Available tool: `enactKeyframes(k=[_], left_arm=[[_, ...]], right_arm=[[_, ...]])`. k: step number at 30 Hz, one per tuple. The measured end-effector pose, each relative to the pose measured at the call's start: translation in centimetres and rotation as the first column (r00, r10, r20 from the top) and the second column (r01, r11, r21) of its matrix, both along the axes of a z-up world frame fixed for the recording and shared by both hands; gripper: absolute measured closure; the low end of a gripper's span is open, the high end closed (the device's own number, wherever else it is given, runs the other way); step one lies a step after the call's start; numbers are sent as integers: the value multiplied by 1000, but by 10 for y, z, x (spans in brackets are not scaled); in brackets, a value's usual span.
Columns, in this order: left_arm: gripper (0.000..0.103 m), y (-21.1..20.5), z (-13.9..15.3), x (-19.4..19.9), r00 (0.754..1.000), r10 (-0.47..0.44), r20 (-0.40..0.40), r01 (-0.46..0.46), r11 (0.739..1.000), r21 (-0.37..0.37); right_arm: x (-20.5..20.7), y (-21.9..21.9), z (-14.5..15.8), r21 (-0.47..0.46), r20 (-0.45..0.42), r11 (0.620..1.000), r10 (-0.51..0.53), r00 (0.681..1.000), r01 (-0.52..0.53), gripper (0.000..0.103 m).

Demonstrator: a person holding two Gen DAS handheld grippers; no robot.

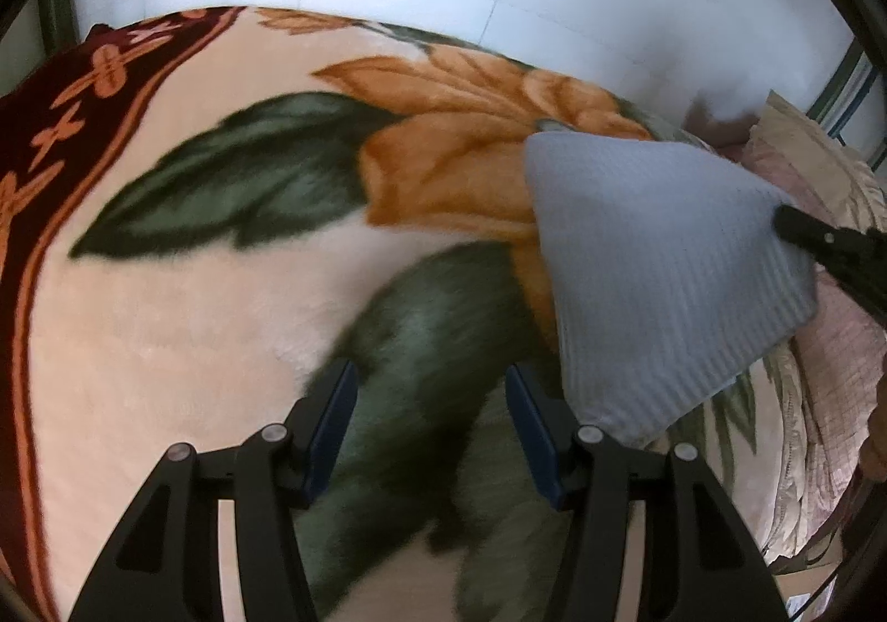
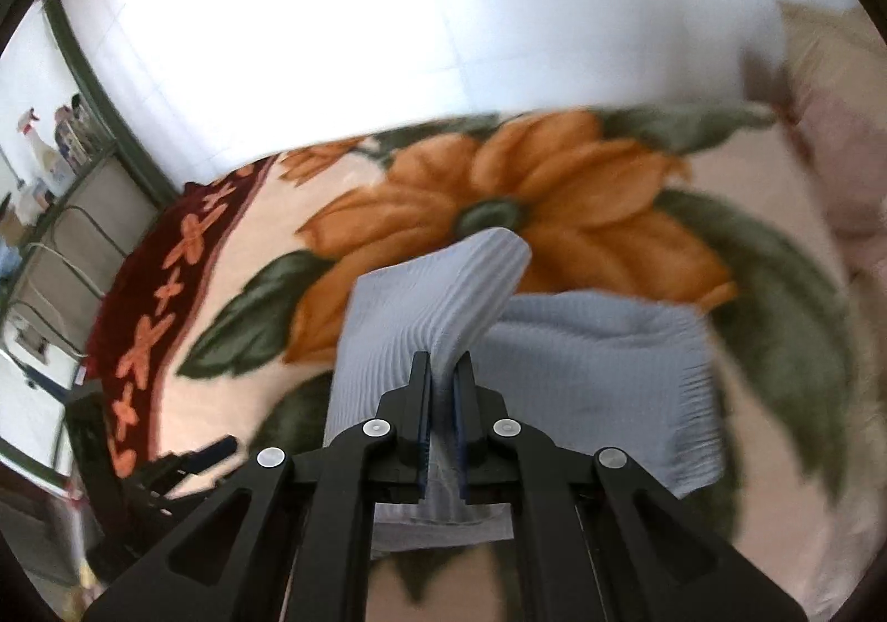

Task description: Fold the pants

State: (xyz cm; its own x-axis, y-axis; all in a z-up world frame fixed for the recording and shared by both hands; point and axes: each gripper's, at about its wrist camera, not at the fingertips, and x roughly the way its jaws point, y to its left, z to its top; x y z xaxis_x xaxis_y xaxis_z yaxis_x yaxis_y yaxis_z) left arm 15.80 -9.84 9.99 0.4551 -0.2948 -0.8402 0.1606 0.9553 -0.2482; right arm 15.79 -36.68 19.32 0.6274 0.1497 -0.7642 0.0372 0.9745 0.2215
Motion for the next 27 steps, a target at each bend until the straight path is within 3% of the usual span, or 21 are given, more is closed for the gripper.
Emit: enactKeyframes(k=[3,7,14,17,20,22,27], left_arm=[[44,-10,2,3,1000,-19,1,19,1000,-8],[44,-28,2,8,999,-45,-3,44,999,-16],[44,-68,5,18,995,-103,13,104,993,-49],[44,-88,4,25,991,-131,20,132,990,-57],[36,-103,-3,31,988,-156,8,156,985,-80],[36,-110,-9,35,988,-157,-4,157,984,-80],[36,-115,-31,41,987,-144,-66,135,984,-117]], right_arm=[[-6,-24,-2,-51,-9,998,-37,999,37,96],[-13,-58,-28,-82,-49,991,-108,993,104,96],[-12,-91,-96,-49,-146,989,-147,978,141,95],[-15,-98,-108,-20,-166,988,-154,974,152,89],[-28,-110,-103,71,-155,976,-193,969,205,70],[-39,-120,-101,125,-136,961,-230,964,247,49],[-43,-130,-113,154,-179,947,-255,950,283,44]])
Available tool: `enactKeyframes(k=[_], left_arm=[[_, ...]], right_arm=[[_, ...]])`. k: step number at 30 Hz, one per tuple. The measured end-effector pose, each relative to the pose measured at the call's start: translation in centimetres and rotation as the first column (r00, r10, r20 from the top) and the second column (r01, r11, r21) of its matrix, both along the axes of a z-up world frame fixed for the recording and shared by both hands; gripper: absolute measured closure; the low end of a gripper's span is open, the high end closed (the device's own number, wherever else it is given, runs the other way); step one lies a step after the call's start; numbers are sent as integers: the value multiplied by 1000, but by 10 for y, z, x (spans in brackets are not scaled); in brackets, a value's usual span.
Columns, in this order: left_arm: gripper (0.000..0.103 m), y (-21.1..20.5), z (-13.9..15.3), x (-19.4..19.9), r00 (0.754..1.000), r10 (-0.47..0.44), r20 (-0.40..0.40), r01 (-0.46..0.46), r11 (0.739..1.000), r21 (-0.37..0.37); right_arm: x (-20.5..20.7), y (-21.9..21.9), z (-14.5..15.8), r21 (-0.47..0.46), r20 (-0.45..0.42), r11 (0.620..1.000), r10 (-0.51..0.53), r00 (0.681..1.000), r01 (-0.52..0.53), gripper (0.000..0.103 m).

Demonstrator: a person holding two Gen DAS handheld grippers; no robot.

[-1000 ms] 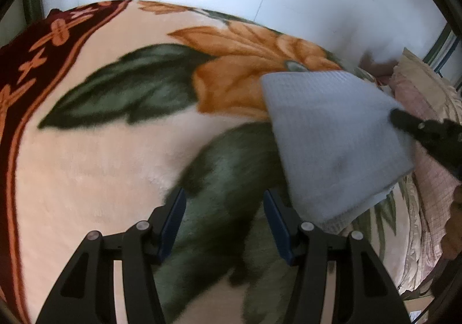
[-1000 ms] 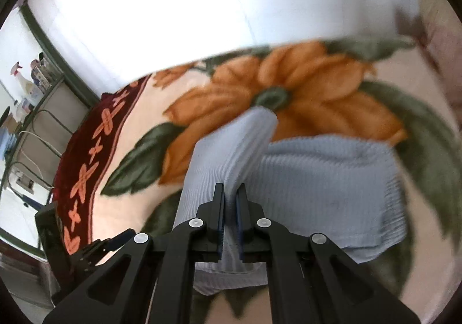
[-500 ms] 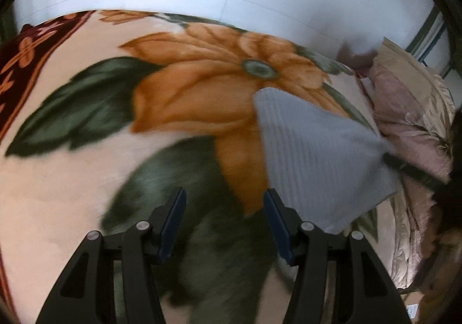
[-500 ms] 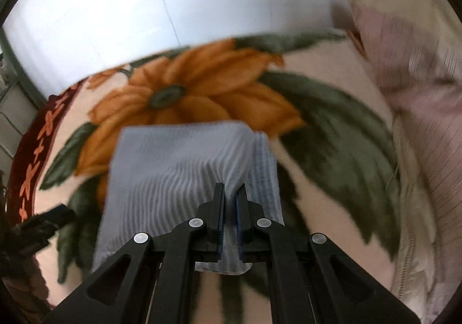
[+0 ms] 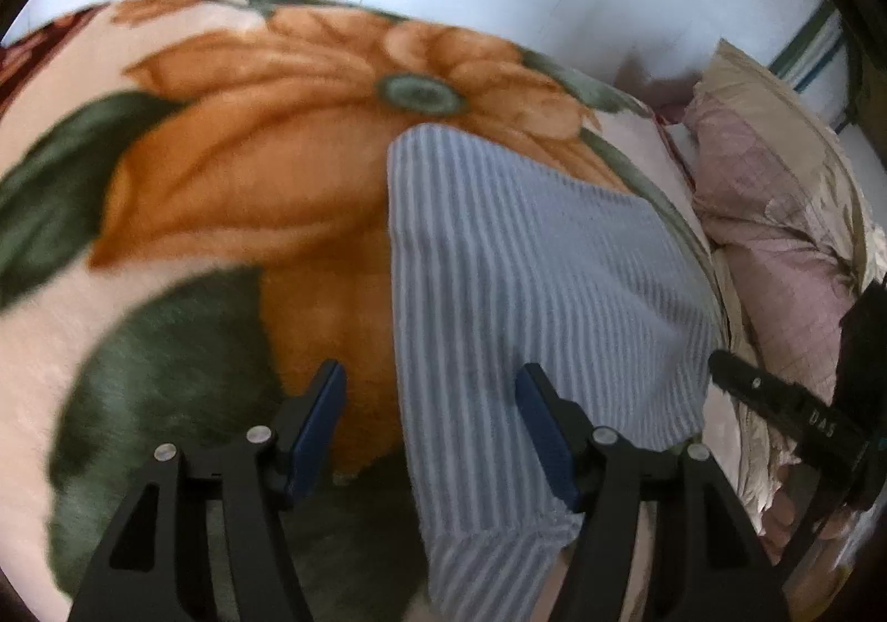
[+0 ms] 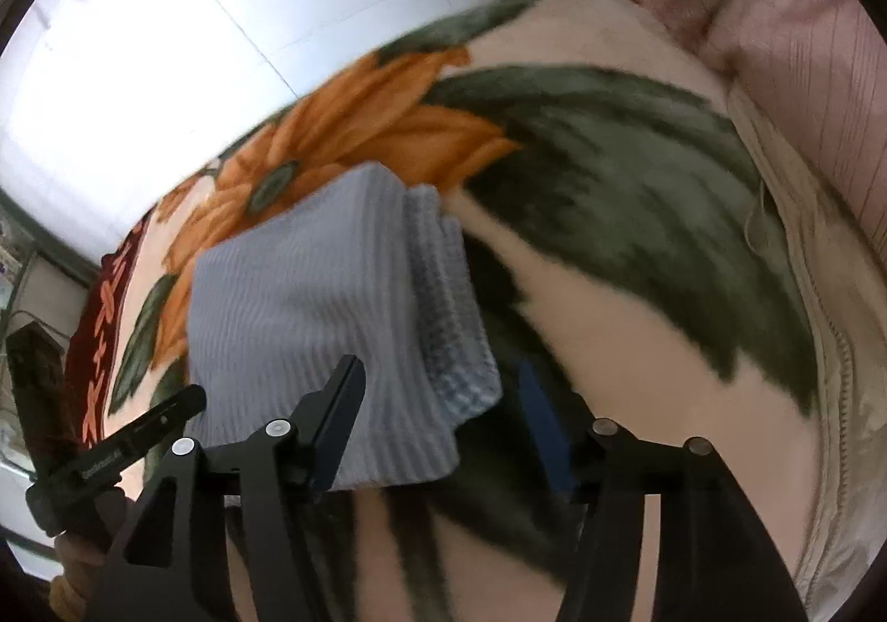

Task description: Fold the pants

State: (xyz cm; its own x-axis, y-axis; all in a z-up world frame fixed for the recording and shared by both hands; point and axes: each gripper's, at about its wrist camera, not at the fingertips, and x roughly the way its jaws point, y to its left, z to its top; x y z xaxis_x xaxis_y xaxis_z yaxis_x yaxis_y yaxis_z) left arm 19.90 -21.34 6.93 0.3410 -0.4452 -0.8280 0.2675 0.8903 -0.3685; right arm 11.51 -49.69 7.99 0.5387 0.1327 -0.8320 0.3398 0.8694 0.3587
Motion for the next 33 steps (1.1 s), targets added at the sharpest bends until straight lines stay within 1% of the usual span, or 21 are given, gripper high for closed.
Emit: enactKeyframes(k=[3,6,9,11,12,14,15,16,17,18,19,21,26,29,33], left_arm=[[35,0,-5,2,1000,15,-14,-15,1000,-26],[34,-4,-6,5,1000,7,-12,-7,999,-31],[34,-10,-8,7,1000,-9,-12,8,998,-55],[34,-15,-11,8,1000,-7,-18,6,998,-64],[34,-17,-12,8,1000,-4,-18,3,998,-67],[37,-20,-12,6,1000,-8,-10,8,997,-78],[42,-22,-11,5,1000,-7,-5,6,997,-73],[50,-24,-11,3,1000,-8,2,9,998,-65],[54,-25,-10,2,1000,-10,7,10,998,-60],[61,-26,-10,2,1000,-8,15,9,999,-50],[67,-26,-8,1,1000,-10,21,11,999,-49],[73,-24,-3,-1,999,-7,38,9,999,-53],[78,-16,14,-8,997,-13,71,18,997,-75],[79,-9,28,-16,995,-17,96,24,997,-74],[80,8,46,-27,993,-7,116,16,997,-76]], right_arm=[[9,-1,-14,0,-30,1000,12,999,-12,44],[18,-1,-23,45,-16,999,13,1000,-12,43],[21,1,-28,81,1,997,3,1000,-3,43],[22,5,-28,66,6,998,-3,1000,3,42],[22,7,-28,53,11,999,-5,1000,5,43],[19,10,-26,26,20,1000,-4,1000,3,50],[18,12,-25,16,24,1000,-7,1000,7,56],[16,13,-23,4,31,1000,-10,999,10,62],[15,14,-20,-12,37,1000,-11,999,11,65],[14,17,-17,-32,46,999,-8,999,10,69],[12,19,-13,-48,56,999,-6,998,8,71],[9,24,-6,-73,75,997,-3,997,9,73],[0,30,15,-39,134,999,-16,991,21,75],[-6,38,28,-10,162,1000,-4,987,5,75],[-13,61,46,-6,193,1000,31,981,-30,76]])
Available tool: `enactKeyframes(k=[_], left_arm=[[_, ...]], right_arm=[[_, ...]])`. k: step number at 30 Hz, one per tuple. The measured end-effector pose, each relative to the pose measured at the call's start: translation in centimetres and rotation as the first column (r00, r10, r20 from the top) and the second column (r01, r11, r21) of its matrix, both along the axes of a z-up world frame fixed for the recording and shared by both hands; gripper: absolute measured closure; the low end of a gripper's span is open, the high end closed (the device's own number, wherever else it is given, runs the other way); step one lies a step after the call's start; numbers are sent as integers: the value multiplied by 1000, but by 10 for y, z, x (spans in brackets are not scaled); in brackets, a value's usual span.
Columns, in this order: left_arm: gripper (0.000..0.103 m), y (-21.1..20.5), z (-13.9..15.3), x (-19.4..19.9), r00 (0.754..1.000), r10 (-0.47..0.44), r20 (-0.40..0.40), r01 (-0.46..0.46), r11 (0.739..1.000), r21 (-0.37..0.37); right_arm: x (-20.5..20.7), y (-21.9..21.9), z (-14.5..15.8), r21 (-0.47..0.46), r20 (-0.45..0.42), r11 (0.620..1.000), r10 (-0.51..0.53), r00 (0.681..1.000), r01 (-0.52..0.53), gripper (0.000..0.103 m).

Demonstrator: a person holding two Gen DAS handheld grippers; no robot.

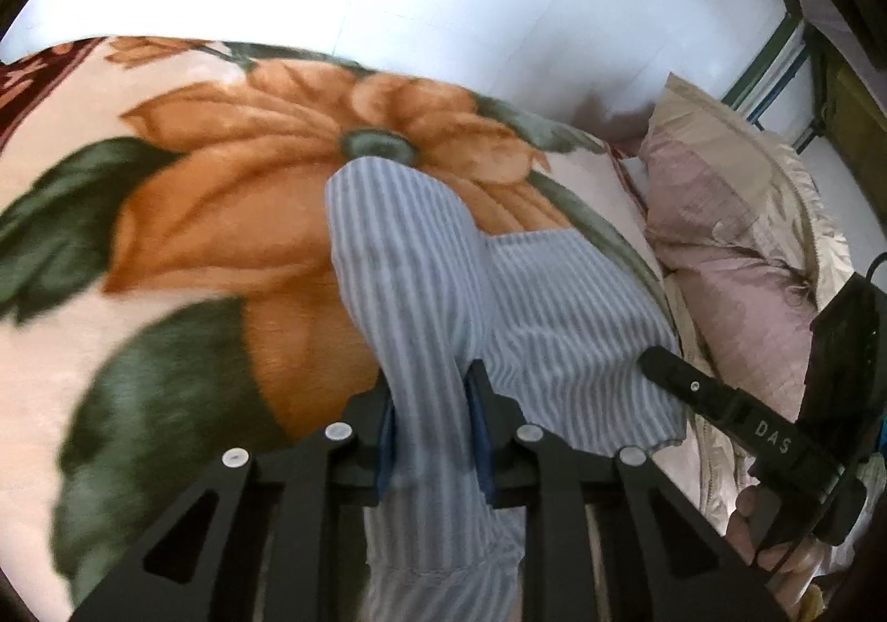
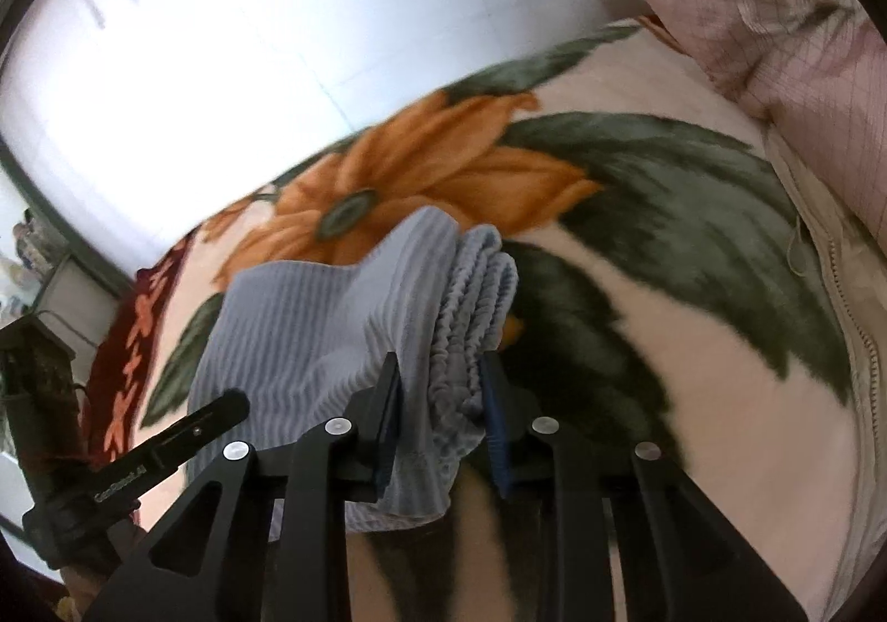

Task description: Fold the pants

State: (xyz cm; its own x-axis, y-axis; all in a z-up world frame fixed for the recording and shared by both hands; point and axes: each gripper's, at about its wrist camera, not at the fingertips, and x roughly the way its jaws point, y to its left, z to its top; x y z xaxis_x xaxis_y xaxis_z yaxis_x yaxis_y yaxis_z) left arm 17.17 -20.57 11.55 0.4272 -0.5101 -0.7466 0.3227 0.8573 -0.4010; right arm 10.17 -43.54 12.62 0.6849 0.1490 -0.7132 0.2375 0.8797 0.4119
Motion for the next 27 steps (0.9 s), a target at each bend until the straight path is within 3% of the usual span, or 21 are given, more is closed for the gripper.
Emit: enactKeyframes(k=[9,16,21,27], left_arm=[[80,81,42,-35,997,63,52,-65,997,36],[80,162,58,-67,990,120,76,-129,983,128],[80,212,44,-90,984,161,82,-172,972,162],[79,243,-4,-100,979,204,3,-201,963,179]], right_arm=[[-21,86,38,15,68,993,112,991,-113,76],[-36,172,39,29,87,977,210,974,-213,76],[-47,215,23,18,68,966,256,964,-258,76],[-52,238,-27,8,-57,967,254,966,-254,76]])
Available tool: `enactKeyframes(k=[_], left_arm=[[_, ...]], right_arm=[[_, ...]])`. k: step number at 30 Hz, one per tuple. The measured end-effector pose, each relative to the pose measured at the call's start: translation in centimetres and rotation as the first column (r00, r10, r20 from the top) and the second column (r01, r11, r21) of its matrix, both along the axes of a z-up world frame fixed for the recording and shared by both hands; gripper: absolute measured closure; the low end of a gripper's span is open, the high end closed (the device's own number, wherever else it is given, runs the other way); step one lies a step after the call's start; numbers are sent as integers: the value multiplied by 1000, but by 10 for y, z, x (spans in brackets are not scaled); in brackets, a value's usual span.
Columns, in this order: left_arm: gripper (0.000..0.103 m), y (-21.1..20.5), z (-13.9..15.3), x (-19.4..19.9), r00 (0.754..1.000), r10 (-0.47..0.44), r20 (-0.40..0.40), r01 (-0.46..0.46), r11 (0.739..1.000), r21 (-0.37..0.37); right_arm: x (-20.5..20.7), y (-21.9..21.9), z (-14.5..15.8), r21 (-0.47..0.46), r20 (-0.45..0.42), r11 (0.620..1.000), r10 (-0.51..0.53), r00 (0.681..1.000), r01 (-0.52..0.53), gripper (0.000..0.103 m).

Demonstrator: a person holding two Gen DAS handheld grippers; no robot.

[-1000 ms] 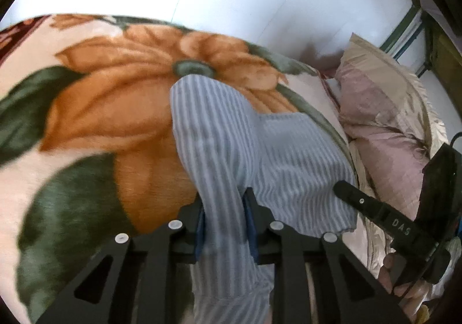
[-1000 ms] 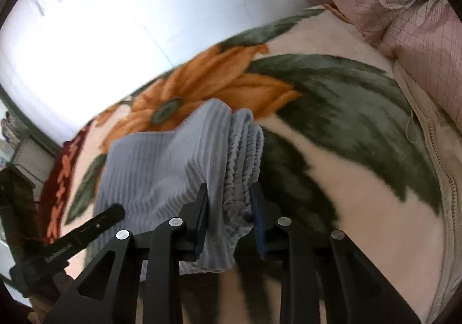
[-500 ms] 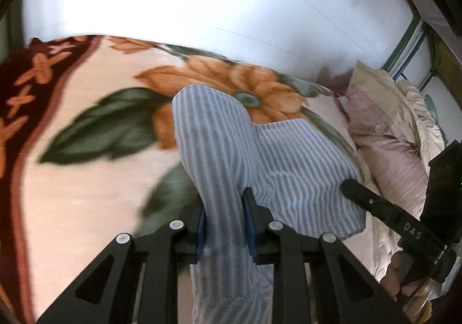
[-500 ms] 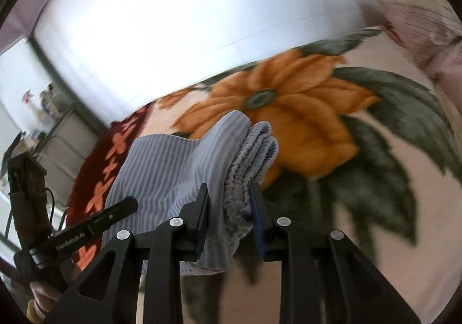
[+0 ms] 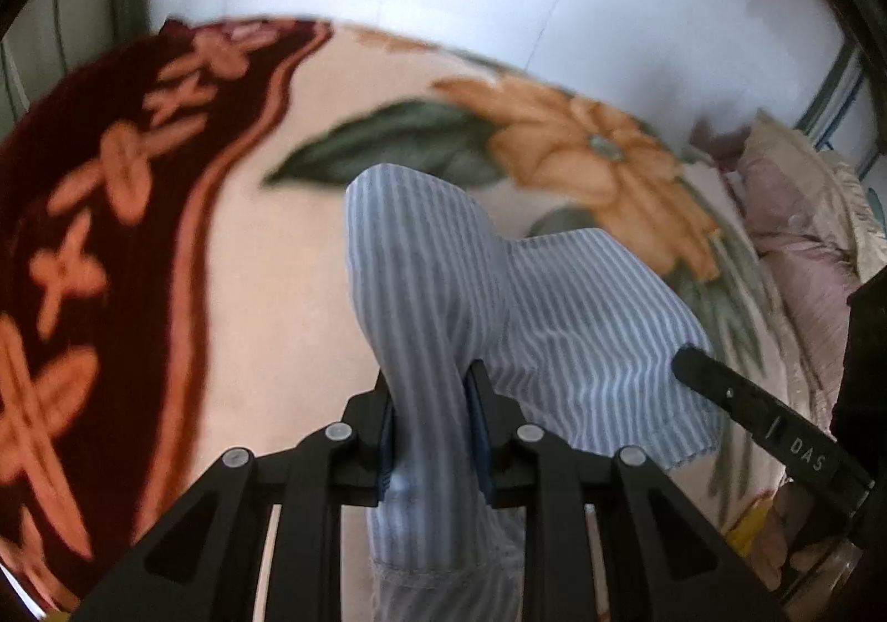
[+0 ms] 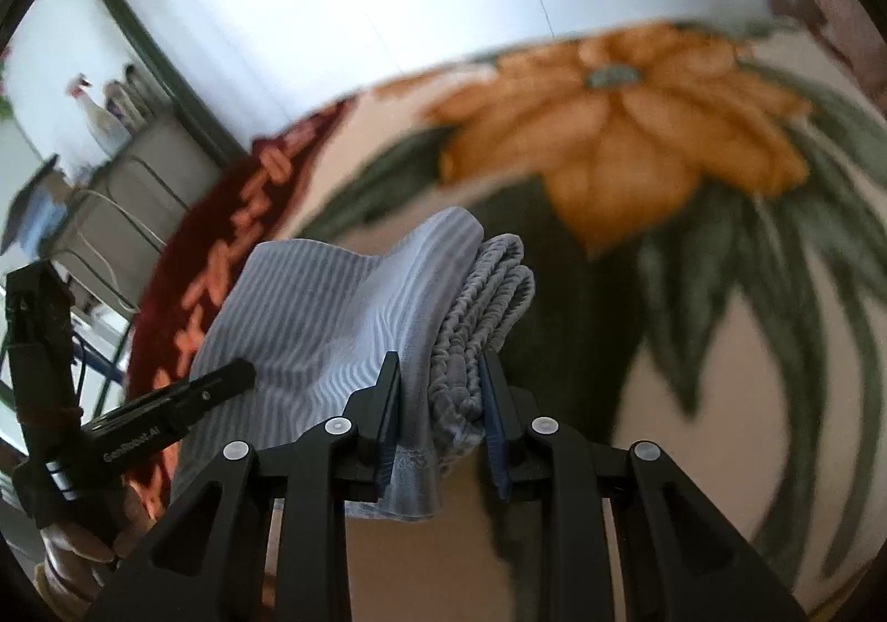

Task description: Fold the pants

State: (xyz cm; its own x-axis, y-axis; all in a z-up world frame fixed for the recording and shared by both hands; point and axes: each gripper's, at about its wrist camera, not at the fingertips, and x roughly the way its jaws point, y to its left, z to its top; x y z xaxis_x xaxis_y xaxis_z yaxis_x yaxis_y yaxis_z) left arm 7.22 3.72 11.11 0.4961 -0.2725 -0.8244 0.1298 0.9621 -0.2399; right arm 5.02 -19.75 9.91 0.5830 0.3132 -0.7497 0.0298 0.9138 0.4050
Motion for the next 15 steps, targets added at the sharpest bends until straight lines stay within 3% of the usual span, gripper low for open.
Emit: enactKeyframes(k=[2,6,9,12,15], left_arm=[[77,5,-18,-4,1000,10,-28,-10,1000,0],[63,7,-33,-10,999,26,-38,-25,1000,15],[59,7,-34,-16,999,30,-23,-29,998,57],[58,10,-31,-23,999,39,-28,-38,998,54],[56,12,-23,-33,999,46,-25,-44,998,48]], right_arm=[[-2,-2,-16,-30,-28,999,-15,999,14,75],[-4,-13,-36,-28,-63,999,-23,998,21,68],[-4,-16,-37,-22,-74,999,-33,997,32,59],[-8,-18,-31,-17,-76,999,-38,996,37,58],[-19,-14,-20,-69,-61,997,-29,998,25,59]])
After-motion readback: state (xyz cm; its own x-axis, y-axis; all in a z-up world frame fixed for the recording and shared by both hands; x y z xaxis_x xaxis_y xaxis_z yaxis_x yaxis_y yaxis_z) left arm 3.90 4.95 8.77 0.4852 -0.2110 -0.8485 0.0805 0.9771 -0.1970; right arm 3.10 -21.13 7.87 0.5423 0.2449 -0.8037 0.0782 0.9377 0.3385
